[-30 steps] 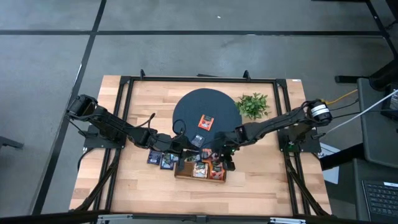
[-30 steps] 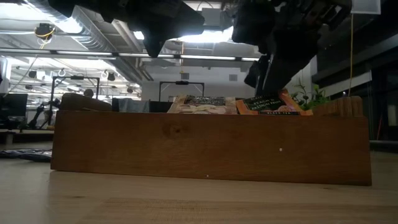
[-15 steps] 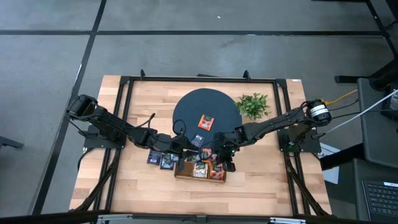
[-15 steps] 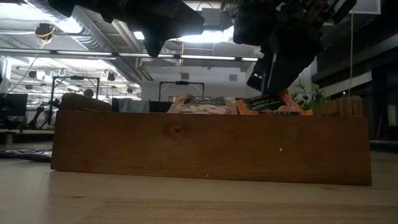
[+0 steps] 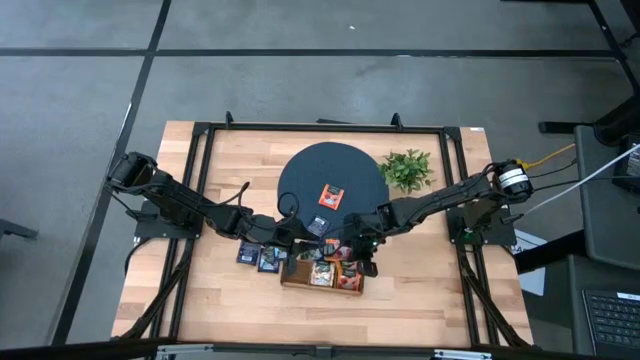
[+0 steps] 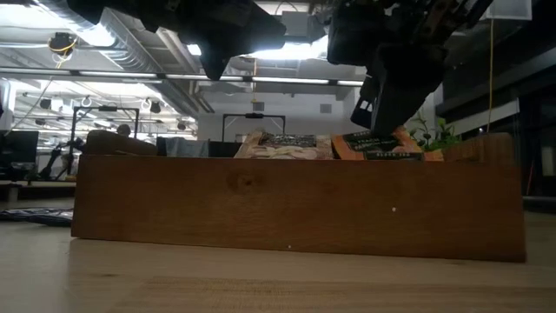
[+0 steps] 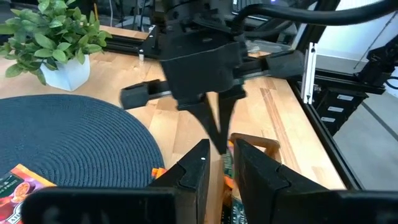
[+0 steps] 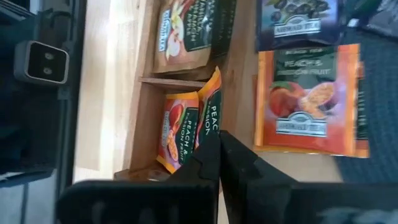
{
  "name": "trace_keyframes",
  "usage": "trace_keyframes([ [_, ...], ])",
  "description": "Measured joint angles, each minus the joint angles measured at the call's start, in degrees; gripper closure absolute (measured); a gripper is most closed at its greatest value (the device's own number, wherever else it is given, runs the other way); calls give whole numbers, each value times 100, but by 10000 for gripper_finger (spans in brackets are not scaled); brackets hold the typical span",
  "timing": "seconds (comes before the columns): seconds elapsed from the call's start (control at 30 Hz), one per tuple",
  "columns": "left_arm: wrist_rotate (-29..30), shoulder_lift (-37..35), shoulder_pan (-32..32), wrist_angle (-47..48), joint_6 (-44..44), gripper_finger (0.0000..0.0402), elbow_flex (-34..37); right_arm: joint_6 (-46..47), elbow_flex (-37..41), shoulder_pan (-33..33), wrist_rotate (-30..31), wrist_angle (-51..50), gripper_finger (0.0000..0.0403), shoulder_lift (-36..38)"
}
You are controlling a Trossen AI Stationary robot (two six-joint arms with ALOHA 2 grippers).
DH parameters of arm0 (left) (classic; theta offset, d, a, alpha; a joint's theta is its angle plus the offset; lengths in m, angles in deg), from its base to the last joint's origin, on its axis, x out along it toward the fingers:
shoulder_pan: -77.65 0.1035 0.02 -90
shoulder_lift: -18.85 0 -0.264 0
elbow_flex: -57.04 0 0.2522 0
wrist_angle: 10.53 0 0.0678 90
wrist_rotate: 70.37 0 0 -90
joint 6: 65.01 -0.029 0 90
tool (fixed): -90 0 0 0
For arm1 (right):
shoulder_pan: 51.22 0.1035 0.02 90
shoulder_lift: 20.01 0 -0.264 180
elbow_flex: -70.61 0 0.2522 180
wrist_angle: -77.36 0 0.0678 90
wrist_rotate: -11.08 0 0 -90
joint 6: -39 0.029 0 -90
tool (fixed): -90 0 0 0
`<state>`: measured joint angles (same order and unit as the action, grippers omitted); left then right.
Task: Pick & Place Tea
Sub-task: Adjust the orange tea bag in the right section of the wooden organizer
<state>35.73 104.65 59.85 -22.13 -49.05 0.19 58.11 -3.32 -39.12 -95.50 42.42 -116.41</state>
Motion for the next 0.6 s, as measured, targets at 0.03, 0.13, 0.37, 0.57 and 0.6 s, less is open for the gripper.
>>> trace_keyframes([
  [0.03, 41, 0, 0, 0, 30, 333, 0, 34, 0, 24, -2, 9, 398, 0],
  [0.13, 93, 0, 0, 2, 72, 333, 0, 175, 2, 122, 129, -12, 399, 0],
  [0.37, 195, 0, 0, -2, 132, 333, 0, 499, 7, 342, 684, -29, 401, 78],
  [0.57, 230, 0, -2, -11, 144, 333, 0, 845, 7, 567, 1259, -47, 401, 136],
  [0.6, 230, 0, -7, -11, 149, 333, 0, 920, 7, 618, 1362, -65, 401, 146],
])
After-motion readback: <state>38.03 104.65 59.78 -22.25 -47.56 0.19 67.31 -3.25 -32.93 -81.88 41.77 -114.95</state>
